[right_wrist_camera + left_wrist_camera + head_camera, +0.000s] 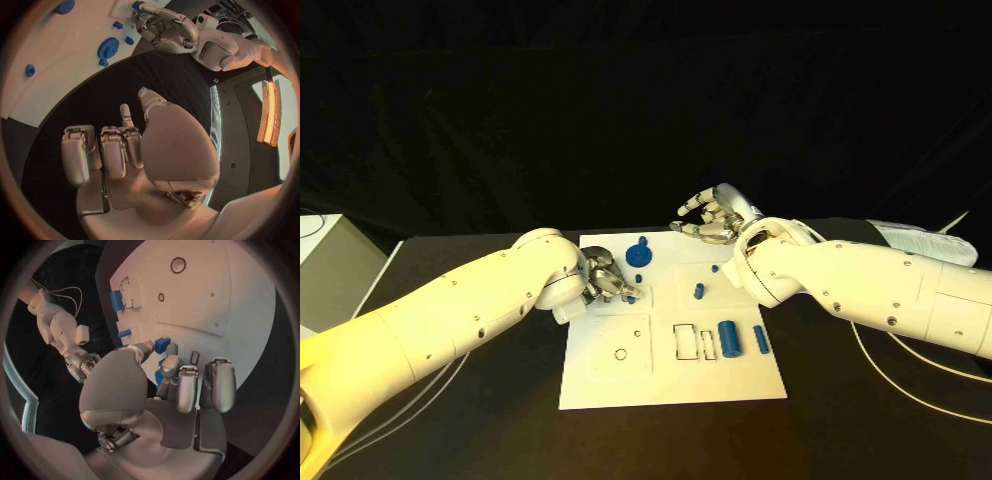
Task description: Assemble the parts on the task board
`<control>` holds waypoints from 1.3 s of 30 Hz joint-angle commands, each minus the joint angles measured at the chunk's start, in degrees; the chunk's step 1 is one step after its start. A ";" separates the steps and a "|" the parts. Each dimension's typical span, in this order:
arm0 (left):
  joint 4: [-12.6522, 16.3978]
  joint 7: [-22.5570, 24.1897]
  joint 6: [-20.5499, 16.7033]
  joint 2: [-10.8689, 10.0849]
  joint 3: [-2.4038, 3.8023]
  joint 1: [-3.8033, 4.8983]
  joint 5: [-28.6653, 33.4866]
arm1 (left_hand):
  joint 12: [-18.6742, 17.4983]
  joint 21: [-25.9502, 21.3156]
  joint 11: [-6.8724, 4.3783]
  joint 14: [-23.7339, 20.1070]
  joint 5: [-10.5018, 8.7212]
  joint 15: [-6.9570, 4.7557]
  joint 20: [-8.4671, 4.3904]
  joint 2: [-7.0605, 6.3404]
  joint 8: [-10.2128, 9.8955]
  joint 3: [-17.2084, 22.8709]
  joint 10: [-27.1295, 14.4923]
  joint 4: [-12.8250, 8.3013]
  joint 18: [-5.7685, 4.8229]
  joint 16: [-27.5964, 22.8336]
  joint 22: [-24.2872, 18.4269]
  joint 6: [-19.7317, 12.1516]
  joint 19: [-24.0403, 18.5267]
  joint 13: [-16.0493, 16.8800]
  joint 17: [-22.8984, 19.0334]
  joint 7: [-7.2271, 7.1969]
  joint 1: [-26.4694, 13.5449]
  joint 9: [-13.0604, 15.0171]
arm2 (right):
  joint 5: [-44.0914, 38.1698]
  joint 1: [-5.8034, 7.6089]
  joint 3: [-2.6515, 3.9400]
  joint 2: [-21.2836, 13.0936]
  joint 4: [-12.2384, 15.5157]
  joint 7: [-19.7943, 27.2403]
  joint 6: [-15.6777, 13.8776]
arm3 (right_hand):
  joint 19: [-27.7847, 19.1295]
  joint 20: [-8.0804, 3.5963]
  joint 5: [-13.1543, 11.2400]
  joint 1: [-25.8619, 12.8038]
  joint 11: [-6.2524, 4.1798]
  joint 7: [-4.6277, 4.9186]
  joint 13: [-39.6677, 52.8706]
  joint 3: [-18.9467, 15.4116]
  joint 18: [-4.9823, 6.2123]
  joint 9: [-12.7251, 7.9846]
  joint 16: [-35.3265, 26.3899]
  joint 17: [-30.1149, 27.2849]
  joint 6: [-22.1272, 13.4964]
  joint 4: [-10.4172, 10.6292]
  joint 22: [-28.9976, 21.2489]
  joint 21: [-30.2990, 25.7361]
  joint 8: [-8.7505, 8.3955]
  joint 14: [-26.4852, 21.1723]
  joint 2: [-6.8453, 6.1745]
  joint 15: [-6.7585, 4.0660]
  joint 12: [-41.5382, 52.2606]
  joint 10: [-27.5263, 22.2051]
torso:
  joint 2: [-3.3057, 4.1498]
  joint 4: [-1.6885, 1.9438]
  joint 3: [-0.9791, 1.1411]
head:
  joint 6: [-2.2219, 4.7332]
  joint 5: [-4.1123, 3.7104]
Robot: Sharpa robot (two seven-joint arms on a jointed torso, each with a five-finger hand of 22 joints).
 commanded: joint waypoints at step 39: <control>3.65 0.32 -6.32 -3.21 0.06 0.03 5.63 | 1.26 0.35 -3.63 6.06 10.57 -3.64 -3.26 -2.23 10.40 26.89 4.72 -10.76 -0.64 0.19 0.81 1.34 0.57 4.31 15.10 -3.82 -4.37 18.82 | -0.58 -0.28 0.01 -0.11 -0.39 -0.06 1.18 | 3.88 0.25 0.43 -0.71 0.23 0.07 13.07 0.01 -0.03 0.17 0.08 14.65 -0.41 0.02 11.11 -0.66 0.12 5.87 0.19 0.13 0.08 3.47 | -0.12 0.09 0.03 | -0.04 0.30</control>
